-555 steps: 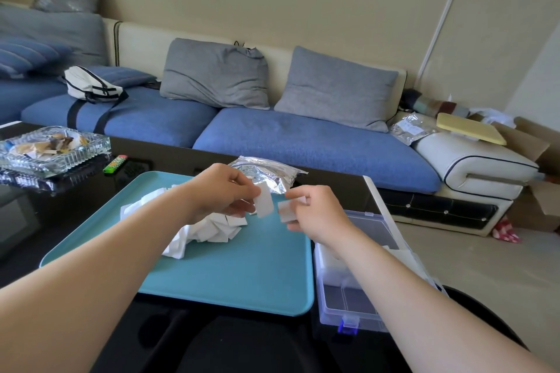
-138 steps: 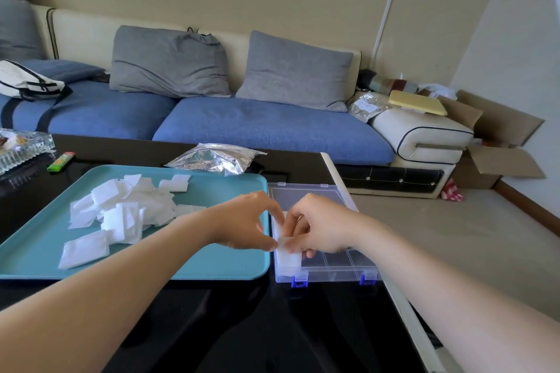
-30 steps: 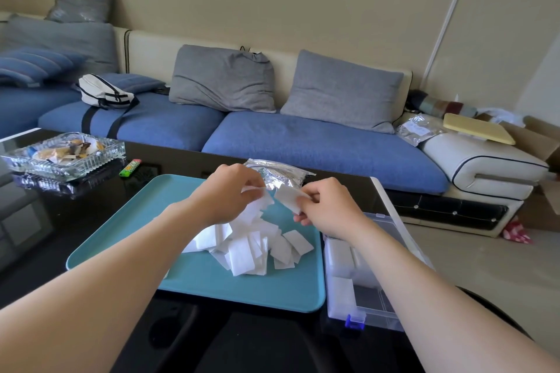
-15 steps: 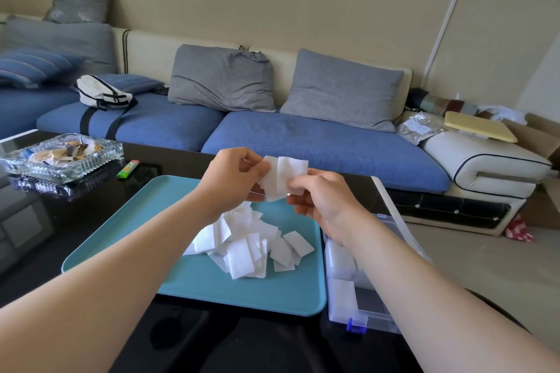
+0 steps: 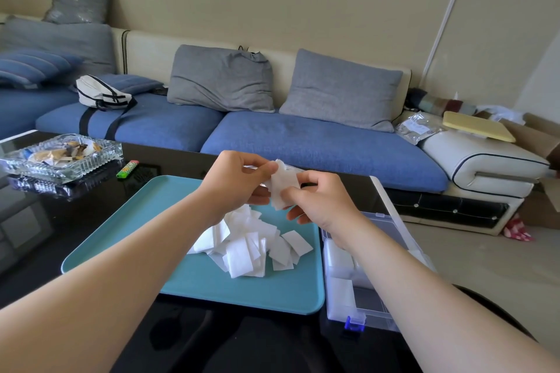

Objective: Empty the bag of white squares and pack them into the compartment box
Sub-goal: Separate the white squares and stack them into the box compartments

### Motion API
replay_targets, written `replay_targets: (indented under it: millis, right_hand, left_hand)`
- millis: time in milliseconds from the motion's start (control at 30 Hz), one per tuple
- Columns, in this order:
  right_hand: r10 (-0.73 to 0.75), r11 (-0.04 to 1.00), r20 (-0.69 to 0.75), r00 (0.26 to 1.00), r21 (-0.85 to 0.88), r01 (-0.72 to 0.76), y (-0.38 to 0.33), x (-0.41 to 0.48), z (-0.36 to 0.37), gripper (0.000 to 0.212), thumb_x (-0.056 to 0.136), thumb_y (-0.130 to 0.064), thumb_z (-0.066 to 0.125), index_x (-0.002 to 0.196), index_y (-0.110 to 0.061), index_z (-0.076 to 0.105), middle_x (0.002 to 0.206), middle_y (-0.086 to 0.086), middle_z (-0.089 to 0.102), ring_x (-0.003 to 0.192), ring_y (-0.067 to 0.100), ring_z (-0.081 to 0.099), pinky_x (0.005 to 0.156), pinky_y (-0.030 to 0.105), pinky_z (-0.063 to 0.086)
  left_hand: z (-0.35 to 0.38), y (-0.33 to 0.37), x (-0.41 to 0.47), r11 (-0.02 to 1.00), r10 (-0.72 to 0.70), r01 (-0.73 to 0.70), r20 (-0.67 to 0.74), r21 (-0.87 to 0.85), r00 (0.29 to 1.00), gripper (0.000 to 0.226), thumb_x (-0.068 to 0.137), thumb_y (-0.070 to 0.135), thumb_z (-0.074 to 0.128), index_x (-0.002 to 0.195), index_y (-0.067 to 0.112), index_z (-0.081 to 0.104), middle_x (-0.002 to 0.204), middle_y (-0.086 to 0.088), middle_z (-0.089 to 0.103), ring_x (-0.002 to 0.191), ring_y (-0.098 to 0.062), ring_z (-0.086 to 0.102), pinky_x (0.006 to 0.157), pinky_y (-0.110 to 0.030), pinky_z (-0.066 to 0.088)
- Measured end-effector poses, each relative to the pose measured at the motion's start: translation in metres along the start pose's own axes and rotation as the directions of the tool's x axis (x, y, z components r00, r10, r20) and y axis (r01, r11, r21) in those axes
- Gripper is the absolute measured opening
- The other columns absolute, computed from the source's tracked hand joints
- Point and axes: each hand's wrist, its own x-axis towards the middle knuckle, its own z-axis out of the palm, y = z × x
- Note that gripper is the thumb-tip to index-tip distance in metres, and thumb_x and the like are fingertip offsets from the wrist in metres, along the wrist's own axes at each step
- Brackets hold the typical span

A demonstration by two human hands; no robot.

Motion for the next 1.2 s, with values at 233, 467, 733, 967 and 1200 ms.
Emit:
replay_targets:
  millis: [233, 467, 733, 967, 1200]
  right_hand:
    - [0.001, 1.000, -0.165, 0.986, -0.008, -0.003, 0.006, 0.005, 0.002, 0.007, 0.080, -0.027, 0.080, 0.086, -0.023, 0.079, 0.082, -0.004, 0.079, 0.076, 0.021, 0.075, 0.070, 0.040, 0.065]
    - [0.171, 0.928, -0.209, 0.963, 0.363, -0.086, -0.002, 0.012, -0.002, 0.009, 0.088, -0.007, 0.071, 0.091, -0.015, 0.074, 0.085, 0.007, 0.078, 0.071, 0.021, 0.070, 0.071, 0.036, 0.061]
    - [0.243, 0.885, -0.223, 0.944, 0.450, -0.121, -0.003, 0.015, 0.001, 0.007, 0.089, -0.005, 0.064, 0.084, -0.004, 0.069, 0.069, 0.010, 0.067, 0.054, 0.020, 0.063, 0.065, 0.035, 0.060]
    - [0.182, 0.951, -0.266, 0.947, 0.294, -0.100, 0.003, 0.014, 0.006, 0.010, 0.088, -0.011, 0.065, 0.090, -0.012, 0.075, 0.085, 0.009, 0.078, 0.060, 0.020, 0.069, 0.071, 0.037, 0.067]
    - [0.148, 0.967, -0.304, 0.941, 0.245, -0.073, -0.002, 0.012, 0.005, 0.025, 0.075, -0.023, 0.067, 0.077, 0.001, 0.062, 0.073, 0.008, 0.054, 0.069, 0.022, 0.045, 0.065, 0.038, 0.041]
  left_hand:
    - [0.000, -0.001, 0.002, 0.996, -0.025, 0.033, 0.091, -0.087, 0.995, 0.021, 0.107, 0.016, 0.060, 0.113, 0.004, 0.075, 0.096, -0.015, 0.080, 0.090, -0.026, 0.079, 0.080, -0.033, 0.065]
    - [0.000, -0.005, 0.005, 0.994, -0.059, 0.060, 0.008, -0.094, 0.998, 0.018, 0.108, 0.014, 0.056, 0.113, 0.006, 0.071, 0.100, -0.015, 0.079, 0.086, -0.025, 0.080, 0.077, -0.032, 0.065]
    - [0.002, -0.004, 0.004, 0.990, -0.083, 0.086, 0.029, -0.114, 0.996, 0.018, 0.107, 0.012, 0.054, 0.115, 0.006, 0.070, 0.102, -0.016, 0.079, 0.087, -0.027, 0.080, 0.079, -0.036, 0.066]
    - [0.008, 0.003, 0.002, 0.987, -0.068, 0.074, 0.046, -0.143, 0.997, 0.035, 0.106, 0.036, 0.060, 0.110, 0.005, 0.075, 0.099, -0.014, 0.080, 0.091, -0.026, 0.079, 0.084, -0.036, 0.064]
    - [0.002, -0.001, 0.000, 1.000, -0.024, 0.024, 0.016, 0.010, 1.000, 0.015, 0.104, 0.012, 0.062, 0.110, 0.007, 0.075, 0.093, -0.007, 0.081, 0.083, -0.022, 0.080, 0.084, -0.033, 0.065]
